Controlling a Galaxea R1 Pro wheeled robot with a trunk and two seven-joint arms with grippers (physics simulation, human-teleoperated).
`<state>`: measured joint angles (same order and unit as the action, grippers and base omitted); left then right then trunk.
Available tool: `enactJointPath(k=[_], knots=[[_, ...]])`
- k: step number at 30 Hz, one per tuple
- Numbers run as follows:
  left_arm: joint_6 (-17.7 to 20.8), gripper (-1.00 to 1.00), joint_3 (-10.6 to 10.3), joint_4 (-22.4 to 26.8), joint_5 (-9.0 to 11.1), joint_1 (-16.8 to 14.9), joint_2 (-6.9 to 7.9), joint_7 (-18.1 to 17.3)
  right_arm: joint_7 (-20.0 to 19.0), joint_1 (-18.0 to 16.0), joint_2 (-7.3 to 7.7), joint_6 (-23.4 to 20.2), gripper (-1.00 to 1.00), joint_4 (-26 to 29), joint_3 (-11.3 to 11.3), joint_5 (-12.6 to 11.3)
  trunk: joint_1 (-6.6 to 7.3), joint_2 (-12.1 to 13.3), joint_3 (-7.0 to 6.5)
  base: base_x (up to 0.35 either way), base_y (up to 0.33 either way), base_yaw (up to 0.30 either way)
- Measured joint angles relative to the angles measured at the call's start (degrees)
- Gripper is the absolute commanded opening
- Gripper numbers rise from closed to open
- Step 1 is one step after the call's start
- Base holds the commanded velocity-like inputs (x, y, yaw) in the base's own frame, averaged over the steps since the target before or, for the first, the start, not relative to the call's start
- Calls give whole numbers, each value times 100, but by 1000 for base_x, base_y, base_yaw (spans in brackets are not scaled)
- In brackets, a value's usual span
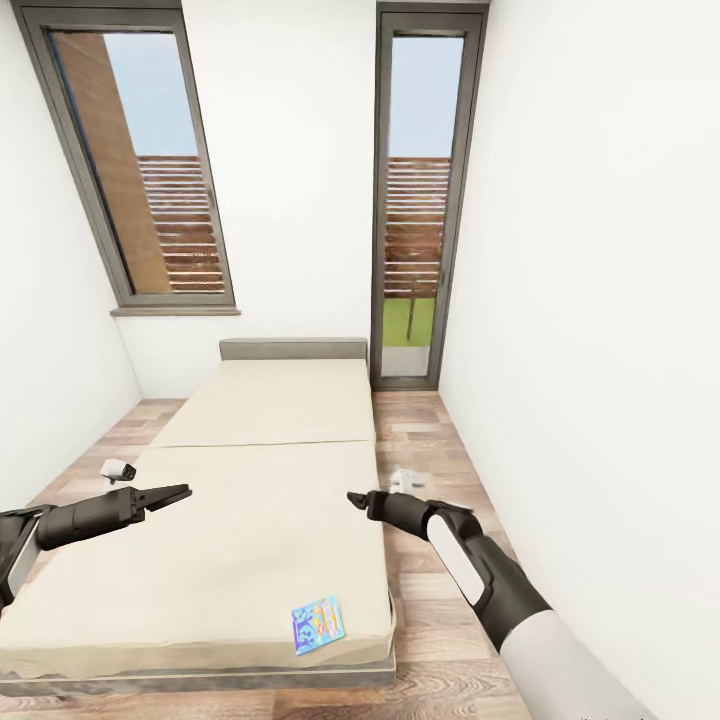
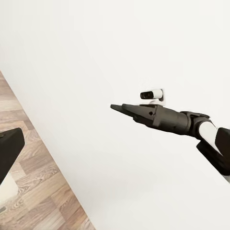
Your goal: Put all the toys in the child's room - the three board games (two on the bed and one on the table), the two jigsaw puzzles on the table, and the tennis ball on the table - inside the toy box on the table in the child's room.
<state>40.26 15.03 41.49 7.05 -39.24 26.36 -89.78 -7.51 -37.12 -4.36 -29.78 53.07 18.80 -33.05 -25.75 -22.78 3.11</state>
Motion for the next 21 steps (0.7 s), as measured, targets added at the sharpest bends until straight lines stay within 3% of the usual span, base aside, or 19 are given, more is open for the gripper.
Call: enactJointPath(k=[4,10,14,21], knots=[[0,100,0,0,0,0,0,0,563,0,-26,97,100,-332,-16,-7,0,0,0,0,0,0],[0,100,0,0,0,0,0,0,1776,0,-70,235,100,-590,-34,48,0,0,0,0,0,0],[0,100,0,0,1,0,-3,0,2080,-1,-75,249,100,-611,-34,40,0,0,0,0,-28,0],[0,100,-1,-2,4,0,-8,2,2212,-2,-77,254,100,-620,-35,28,0,0,0,0,-193,0]])
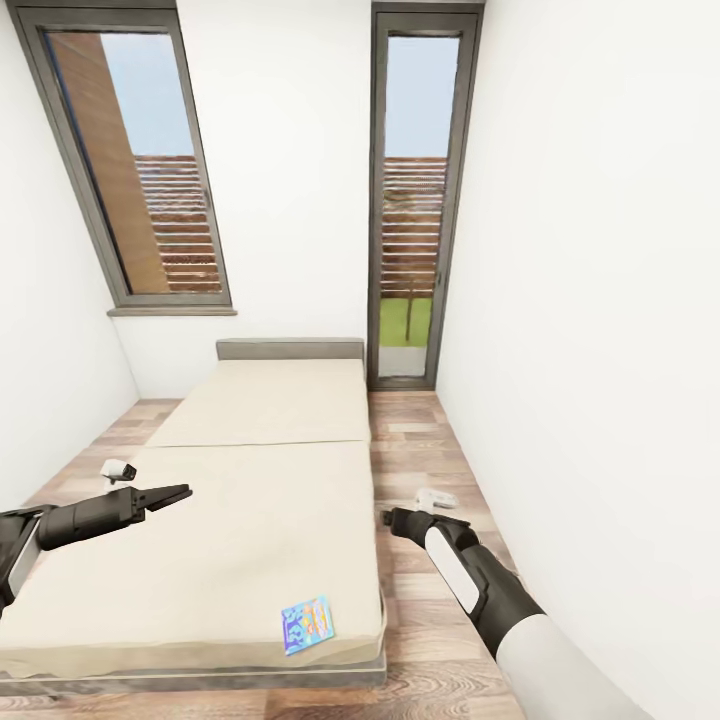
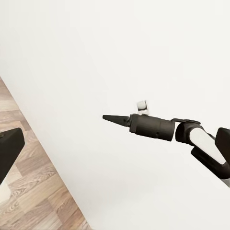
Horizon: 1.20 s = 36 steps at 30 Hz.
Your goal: Put all the toys in the child's room - the three board games (two on the bed and one on the table), the two jigsaw puzzles on the table, and the tennis ball on the table - inside the toy box on the table in the child's room.
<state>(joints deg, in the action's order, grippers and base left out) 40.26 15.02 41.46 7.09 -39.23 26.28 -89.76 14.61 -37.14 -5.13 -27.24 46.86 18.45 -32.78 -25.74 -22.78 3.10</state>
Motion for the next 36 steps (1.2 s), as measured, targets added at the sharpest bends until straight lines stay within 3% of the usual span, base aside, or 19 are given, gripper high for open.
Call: enactJointPath(k=[36], knots=[[0,100,2,3,-11,0,-2,-1,15,-2,1,-1,100,-1,3,-29,0,1,0,0,-138,0]])
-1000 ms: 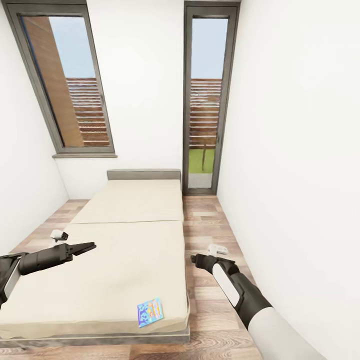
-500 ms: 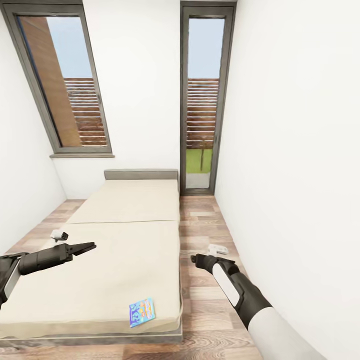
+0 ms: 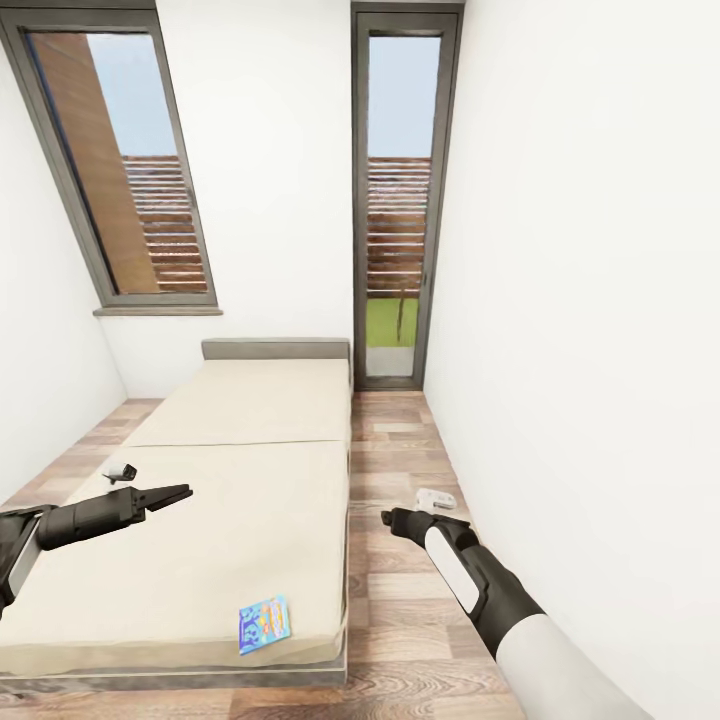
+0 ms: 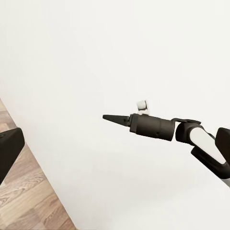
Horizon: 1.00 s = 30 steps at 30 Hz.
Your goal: Put all the toys in the child's room - the three board games (two on the bed and one on the table), the two jigsaw puzzles on the table, and the tennis ball on the table - inside the toy box on the table in the child's room.
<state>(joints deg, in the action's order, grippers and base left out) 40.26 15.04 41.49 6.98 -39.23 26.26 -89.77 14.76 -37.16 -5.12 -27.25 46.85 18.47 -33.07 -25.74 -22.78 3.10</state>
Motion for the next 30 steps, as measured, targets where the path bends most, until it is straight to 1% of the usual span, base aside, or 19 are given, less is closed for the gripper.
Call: enactJointPath(k=[9,13,15,18,19,21,22,23,24,27,28,29,30], knots=[[13,100,-4,-2,-7,-1,-6,-1,5,-4,-1,-20,100,0,-1,-17,0,-1,0,0,-8,0],[33,100,-18,-19,-16,-1,-41,0,5,-5,0,-11,100,0,-1,-17,0,-1,0,0,0,0],[45,100,-21,-32,-16,-1,-48,61,5,-5,0,-11,100,0,-1,-17,0,-1,0,0,0,0],[73,100,-21,-133,-15,0,-61,334,5,-5,0,-8,100,0,-1,-17,0,-1,0,0,0,0],[82,100,-12,-239,-14,0,-64,525,5,-5,0,-8,100,0,-1,-17,0,0,0,0,0,0],[87,100,-4,-389,-11,0,-68,758,5,-5,0,-7,100,0,-1,-17,0,0,0,0,0,0],[87,100,2,-553,-10,1,-76,1012,5,-5,0,-7,100,0,-1,-17,0,0,1,0,0,0],[86,100,5,-643,-5,0,-86,1150,6,-5,0,-7,100,0,-1,-17,0,0,0,0,0,0],[80,100,7,-805,-3,1,-114,1416,6,-5,0,-7,100,-2,-1,-17,0,0,1,0,0,0],[69,100,10,-1001,3,0,-165,1802,6,-5,0,-7,100,-2,-1,-17,0,0,0,0,0,0],[61,100,8,-1088,-1,1,-209,2035,6,-5,0,-10,100,-2,-1,-17,0,0,1,0,0,0],[57,100,7,-1128,0,0,-238,2153,6,-5,-2,-9,100,-1,-1,-17,0,-1,0,0,0,0],[48,100,1,-1208,-6,1,-304,2370,6,-5,-3,-8,100,-3,-1,-17,0,0,1,0,0,0]])
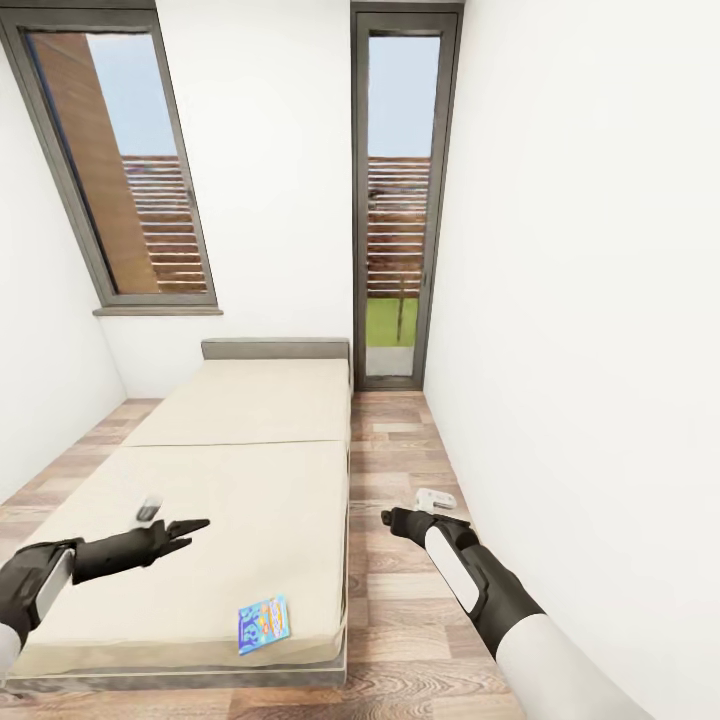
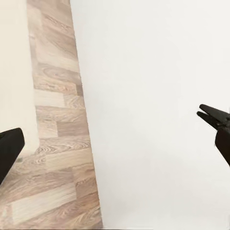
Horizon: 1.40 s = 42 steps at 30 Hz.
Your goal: Put all the toys in the child's room - the three board games (two on the bed and one on the table), the two jigsaw puzzles on the table, and the tennis ball on the table - inside the toy box on the table in the child's room.
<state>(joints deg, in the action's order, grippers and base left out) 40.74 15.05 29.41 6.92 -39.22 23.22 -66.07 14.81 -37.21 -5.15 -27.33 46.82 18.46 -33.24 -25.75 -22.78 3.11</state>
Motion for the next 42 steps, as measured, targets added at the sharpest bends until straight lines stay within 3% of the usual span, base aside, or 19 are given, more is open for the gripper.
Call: enactJointPath(k=[3,6,14,23,42], knots=[[-53,100,-13,-302,-13,0,-151,532,0,0,-1,-4,100,1,0,0,0,0,0,0,0,0],[-331,100,-25,-791,-17,1,-210,977,0,0,-2,-5,100,2,0,-5,0,0,0,0,0,0],[-1150,100,-19,-1850,-71,-1,-249,1492,0,0,2,-11,100,2,1,-8,0,-1,0,0,0,0],[-1396,100,-29,-2062,-67,-2,-406,1761,-15,0,3,-38,100,18,8,6,0,-1,0,0,0,0],[-1453,100,-29,-2080,-69,-2,-426,1781,-43,0,3,-51,100,58,13,8,0,-1,0,0,0,0]])
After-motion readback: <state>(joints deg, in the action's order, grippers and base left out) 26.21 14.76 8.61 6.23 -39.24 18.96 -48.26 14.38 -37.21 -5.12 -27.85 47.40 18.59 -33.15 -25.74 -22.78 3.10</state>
